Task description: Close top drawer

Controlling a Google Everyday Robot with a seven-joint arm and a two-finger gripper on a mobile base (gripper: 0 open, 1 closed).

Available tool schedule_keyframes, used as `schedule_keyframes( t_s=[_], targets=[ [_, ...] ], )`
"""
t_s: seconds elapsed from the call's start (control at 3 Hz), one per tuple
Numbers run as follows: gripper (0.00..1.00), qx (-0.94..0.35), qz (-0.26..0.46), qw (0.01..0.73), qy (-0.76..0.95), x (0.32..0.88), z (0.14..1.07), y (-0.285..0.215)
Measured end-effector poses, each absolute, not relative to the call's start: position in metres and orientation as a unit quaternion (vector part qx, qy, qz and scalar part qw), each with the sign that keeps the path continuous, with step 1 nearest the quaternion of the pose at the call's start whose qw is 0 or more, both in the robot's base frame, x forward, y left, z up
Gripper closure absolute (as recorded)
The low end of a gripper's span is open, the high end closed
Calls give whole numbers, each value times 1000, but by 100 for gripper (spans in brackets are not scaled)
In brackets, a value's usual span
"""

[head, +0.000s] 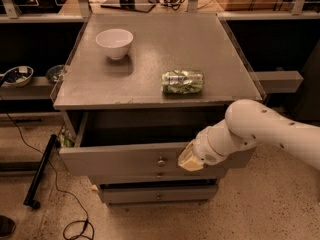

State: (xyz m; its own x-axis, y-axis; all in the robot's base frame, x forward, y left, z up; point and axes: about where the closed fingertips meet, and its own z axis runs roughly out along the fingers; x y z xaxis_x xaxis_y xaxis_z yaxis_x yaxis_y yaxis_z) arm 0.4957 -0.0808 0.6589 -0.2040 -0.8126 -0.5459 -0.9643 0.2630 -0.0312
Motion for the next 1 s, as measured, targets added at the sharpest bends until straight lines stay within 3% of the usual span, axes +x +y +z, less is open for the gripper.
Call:
schedule_keyframes(
  t_s=[0.33, 0.67, 1.0],
  targets=[
    [16, -585, 161, 235, 759, 496, 659, -81],
    [0, -585, 161, 235, 759, 496, 659, -81],
    [0, -585, 161, 235, 759, 496, 659, -81]
  ],
)
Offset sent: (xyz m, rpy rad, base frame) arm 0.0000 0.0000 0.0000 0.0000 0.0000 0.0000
